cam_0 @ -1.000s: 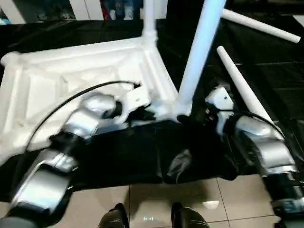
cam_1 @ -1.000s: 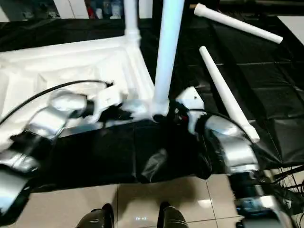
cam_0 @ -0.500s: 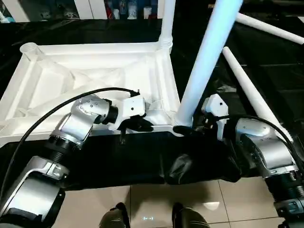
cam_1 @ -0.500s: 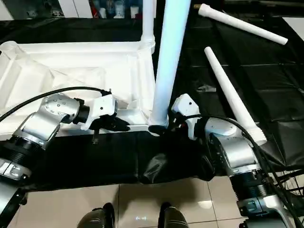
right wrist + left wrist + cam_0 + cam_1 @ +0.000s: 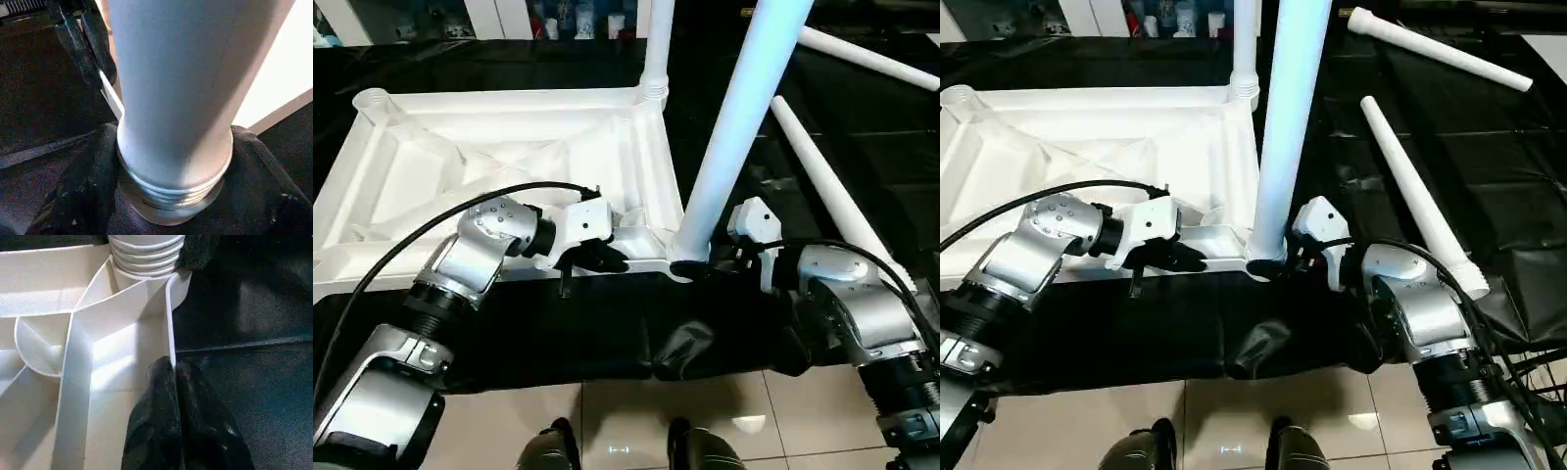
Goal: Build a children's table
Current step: Rotate leg to tighten
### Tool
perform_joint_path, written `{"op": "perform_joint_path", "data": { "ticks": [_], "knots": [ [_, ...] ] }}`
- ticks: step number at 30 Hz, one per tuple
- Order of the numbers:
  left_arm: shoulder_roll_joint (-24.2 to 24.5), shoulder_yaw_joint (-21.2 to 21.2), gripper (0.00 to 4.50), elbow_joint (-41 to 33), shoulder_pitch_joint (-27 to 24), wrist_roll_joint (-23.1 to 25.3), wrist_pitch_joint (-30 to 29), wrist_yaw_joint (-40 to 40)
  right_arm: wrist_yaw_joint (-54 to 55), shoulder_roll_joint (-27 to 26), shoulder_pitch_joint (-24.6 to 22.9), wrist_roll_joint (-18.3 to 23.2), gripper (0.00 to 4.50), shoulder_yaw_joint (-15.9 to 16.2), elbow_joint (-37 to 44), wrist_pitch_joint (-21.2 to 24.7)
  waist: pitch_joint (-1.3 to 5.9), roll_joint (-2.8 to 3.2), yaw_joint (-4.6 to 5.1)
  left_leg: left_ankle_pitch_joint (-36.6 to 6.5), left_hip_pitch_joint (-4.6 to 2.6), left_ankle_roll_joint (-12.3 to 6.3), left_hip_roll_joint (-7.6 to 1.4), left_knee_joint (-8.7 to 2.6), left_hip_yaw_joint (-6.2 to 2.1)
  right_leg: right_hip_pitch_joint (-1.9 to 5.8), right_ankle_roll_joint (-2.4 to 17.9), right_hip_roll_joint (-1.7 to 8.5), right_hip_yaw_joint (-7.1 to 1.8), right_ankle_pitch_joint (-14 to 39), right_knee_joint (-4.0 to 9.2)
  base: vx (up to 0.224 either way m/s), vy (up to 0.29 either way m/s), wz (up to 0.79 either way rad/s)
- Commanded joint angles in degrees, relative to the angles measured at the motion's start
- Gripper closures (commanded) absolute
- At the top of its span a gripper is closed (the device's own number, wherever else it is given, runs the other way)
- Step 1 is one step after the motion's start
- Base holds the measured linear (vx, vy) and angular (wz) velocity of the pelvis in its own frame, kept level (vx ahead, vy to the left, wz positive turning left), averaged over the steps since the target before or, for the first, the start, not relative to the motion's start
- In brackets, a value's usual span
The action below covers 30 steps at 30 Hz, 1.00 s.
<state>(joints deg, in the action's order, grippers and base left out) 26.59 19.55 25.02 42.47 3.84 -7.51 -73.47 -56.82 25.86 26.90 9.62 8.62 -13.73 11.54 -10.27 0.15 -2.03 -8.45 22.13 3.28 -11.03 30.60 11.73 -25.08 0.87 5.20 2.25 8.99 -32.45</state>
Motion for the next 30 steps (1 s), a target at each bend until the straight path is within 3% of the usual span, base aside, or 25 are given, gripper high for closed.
{"op": "perform_joint_path", "data": {
  "ticks": [1, 9, 11, 12, 13, 14, 17, 19, 20, 21, 23, 27, 30],
  "knots": [
    [0.66, 5.11, 4.50, 1.56, -3.33, 2.70, -1.15, -2.70, -0.36, 0.13, 0.15, 0.41, 1.82, -0.22, -0.28, -0.58, 3.90, -0.27, -0.01, -5.88, -1.21, -8.06, -1.83, -2.21, -0.35, 3.56, 17.25, 2.24, -2.01, 1.14, 1.67, 0.000, 0.000, 0.00],
    [-0.48, 4.07, 4.50, 3.11, -2.99, 2.80, -2.80, 0.09, 3.76, -2.24, -1.34, -0.18, 1.83, -0.71, -1.09, -0.31, 3.74, -0.41, 0.12, -6.78, -1.21, -7.61, -1.72, -2.25, -0.31, 3.41, 16.58, 2.28, -2.10, 3.63, 1.89, 0.000, 0.000, 0.00],
    [-2.71, 2.63, 4.50, 6.07, -1.65, 3.30, -3.29, 5.08, 9.58, -4.98, -1.37, -0.66, 1.83, -2.30, -3.19, 0.61, 3.38, -0.51, 0.25, -10.14, -1.23, -6.00, -1.70, -2.52, -0.35, 3.04, 15.58, 2.39, -2.16, 9.38, 2.67, 0.000, 0.000, 0.00],
    [-4.09, 1.83, 4.50, 7.99, -0.73, 3.63, -3.55, 8.22, 13.17, -6.70, -1.44, -0.94, 1.83, -3.21, -4.22, 1.23, 3.38, -0.51, 0.25, -10.14, -1.23, -6.00, -1.70, -2.52, -0.35, 3.04, 15.58, 2.39, -2.16, 9.38, 2.67, 0.000, 0.000, 0.00],
    [-5.09, 1.34, 4.50, 9.39, -0.04, 3.91, -3.88, 10.44, 15.91, -8.02, -1.52, -1.23, 1.83, -3.82, -4.90, 1.59, 3.07, -0.63, 0.32, -14.45, -1.37, -3.62, -1.64, -2.77, -0.52, 2.71, 13.66, 2.53, -2.16, 17.41, 3.47, -0.057, 0.001, 0.02],
    [-5.83, 1.19, 4.50, 10.49, 0.53, 4.20, -3.99, 11.85, 18.68, -9.35, -1.58, -1.52, 1.83, -4.45, -5.45, 1.84, 2.99, -0.61, 0.26, -16.43, -1.68, -2.49, -1.64, -3.03, -0.67, 2.45, 12.03, 2.60, -2.18, 21.75, 3.93, -0.057, 0.001, 0.02],
    [-10.10, 0.35, 4.50, 14.38, 3.03, 4.10, -4.63, 16.91, 34.03, -16.57, -0.31, -2.44, 1.84, -8.37, -8.57, 5.12, 2.84, -0.26, 0.44, -19.53, -1.55, -0.63, -1.63, -3.53, -1.08, 2.03, 9.67, 2.74, -2.17, 26.40, 4.36, -0.055, 0.006, 0.02],
    [-10.97, 0.21, 4.50, 15.09, 3.52, 4.06, -4.50, 17.88, 36.82, -17.90, 0.16, -2.41, 1.84, -9.22, -9.16, 5.94, 2.73, -0.46, 0.58, -21.48, -1.54, 0.55, -1.51, -3.86, -1.45, 2.02, 8.08, 2.79, -1.95, 29.76, 4.72, -0.054, 0.010, -0.03],
    [-12.96, 0.52, 4.50, 16.97, 4.73, 4.58, -3.54, 20.07, 43.17, -21.49, 1.59, -0.98, 1.84, -11.93, -10.95, 6.81, 2.72, -0.40, 0.57, -21.60, -1.55, 0.62, -1.52, -3.95, -1.59, 2.08, 7.60, 2.89, -1.89, 30.27, 4.82, -0.054, 0.012, -0.05],
    [-14.05, 0.71, 4.50, 18.15, 5.41, 4.98, -2.84, 21.51, 46.49, -23.47, 2.47, 0.07, 1.84, -13.51, -12.24, 6.77, 2.90, 0.20, 0.66, -22.35, -1.85, 0.87, -1.55, -3.95, -1.56, 1.69, 7.30, 2.93, -2.01, 30.40, 5.00, 0.000, 0.000, 0.00],
    [-15.50, 0.95, 4.50, 20.13, 6.38, 5.62, -1.75, 23.53, 50.94, -25.96, 3.64, 1.02, 1.84, -15.42, -14.18, 6.47, 2.81, 0.05, 0.82, -24.02, -1.72, 1.44, -1.47, -4.28, -1.78, 1.79, 6.61, 2.74, -1.65, 29.65, 5.25, 0.000, 0.000, 0.00],
    [-17.16, 1.40, 4.50, 22.17, 7.33, 6.27, 0.18, 24.29, 52.36, -26.99, 4.79, -1.37, 1.84, -13.72, -16.59, 5.17, 2.79, 0.32, 0.67, -26.52, -2.20, 1.97, -1.52, -4.44, -1.81, 1.37, 6.00, 2.66, -1.58, 29.18, 5.61, 0.000, 0.000, 0.00],
    [-17.54, 1.70, 4.50, 23.35, 7.70, 6.85, 1.88, 24.20, 52.24, -26.95, 5.20, -2.64, 1.84, -12.93, -17.67, 3.96, 3.07, 0.14, 0.60, -25.78, -1.85, 1.72, -1.60, -4.75, -1.92, 1.94, 6.22, 2.79, -1.57, 26.15, 5.44, 0.000, 0.000, 0.00]
  ]
}}
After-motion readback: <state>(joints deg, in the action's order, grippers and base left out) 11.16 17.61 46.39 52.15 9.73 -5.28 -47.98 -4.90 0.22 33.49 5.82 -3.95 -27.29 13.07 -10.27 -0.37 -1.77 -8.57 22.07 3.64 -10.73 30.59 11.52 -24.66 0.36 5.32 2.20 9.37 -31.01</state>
